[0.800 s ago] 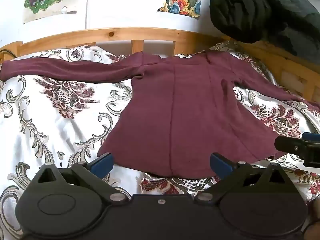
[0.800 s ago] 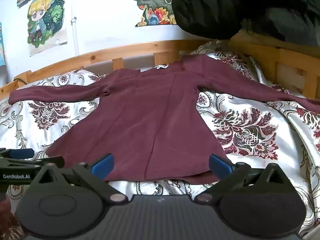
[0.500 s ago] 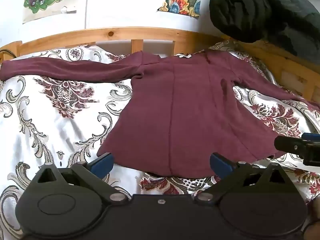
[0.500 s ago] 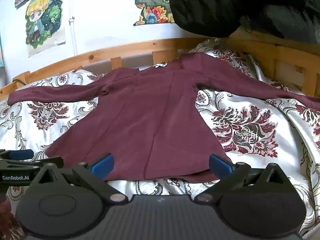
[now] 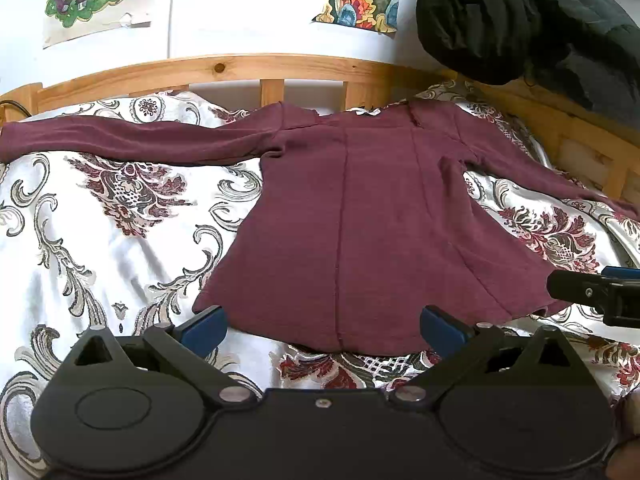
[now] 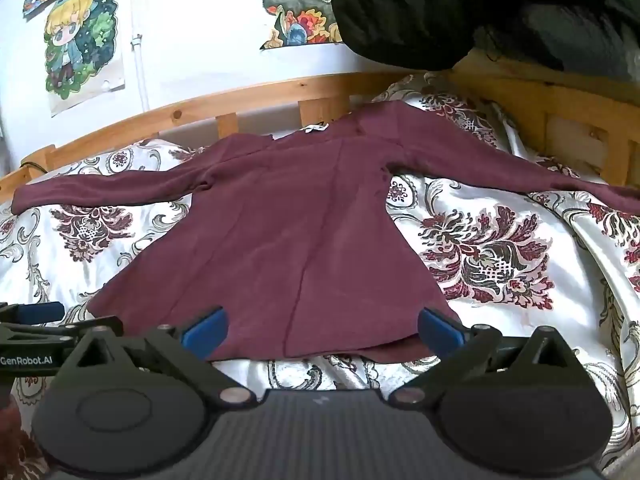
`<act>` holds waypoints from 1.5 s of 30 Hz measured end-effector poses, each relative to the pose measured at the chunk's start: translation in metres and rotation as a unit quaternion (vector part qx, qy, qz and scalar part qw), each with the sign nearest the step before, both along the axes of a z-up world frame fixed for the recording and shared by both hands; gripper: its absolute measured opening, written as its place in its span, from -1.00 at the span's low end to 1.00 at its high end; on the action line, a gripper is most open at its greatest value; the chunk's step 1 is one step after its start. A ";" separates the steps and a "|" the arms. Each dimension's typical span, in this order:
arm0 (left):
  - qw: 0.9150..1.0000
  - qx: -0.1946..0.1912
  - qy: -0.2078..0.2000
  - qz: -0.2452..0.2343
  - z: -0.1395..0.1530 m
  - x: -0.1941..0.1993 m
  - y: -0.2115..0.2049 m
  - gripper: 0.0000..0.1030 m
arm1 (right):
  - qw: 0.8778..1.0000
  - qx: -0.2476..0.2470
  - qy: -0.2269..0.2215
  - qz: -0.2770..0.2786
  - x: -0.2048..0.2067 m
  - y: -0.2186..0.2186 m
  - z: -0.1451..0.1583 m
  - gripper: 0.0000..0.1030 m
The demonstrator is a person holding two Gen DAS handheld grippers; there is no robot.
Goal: Fold small clothes
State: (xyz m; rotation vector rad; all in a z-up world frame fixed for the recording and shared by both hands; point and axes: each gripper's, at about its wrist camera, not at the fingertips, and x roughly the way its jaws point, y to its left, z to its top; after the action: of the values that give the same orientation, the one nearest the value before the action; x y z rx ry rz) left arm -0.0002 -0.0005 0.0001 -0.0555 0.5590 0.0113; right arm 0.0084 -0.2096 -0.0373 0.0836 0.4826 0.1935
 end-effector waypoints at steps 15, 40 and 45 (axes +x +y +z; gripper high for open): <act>1.000 0.005 -0.002 -0.001 0.001 -0.001 -0.001 0.99 | 1.000 0.004 0.003 -0.008 0.000 -0.001 0.000 0.99; 1.000 0.006 0.000 -0.002 0.000 -0.001 -0.002 0.99 | 1.000 0.009 0.014 -0.008 0.001 -0.001 -0.002 0.99; 1.000 0.006 0.000 -0.002 0.001 -0.001 -0.002 0.99 | 1.000 0.010 0.014 -0.008 0.002 -0.002 -0.003 0.99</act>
State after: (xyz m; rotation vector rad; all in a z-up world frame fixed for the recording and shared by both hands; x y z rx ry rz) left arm -0.0013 -0.0021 0.0006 -0.0428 0.5583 0.0103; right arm 0.0100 -0.2115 -0.0399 0.1091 0.5083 0.1808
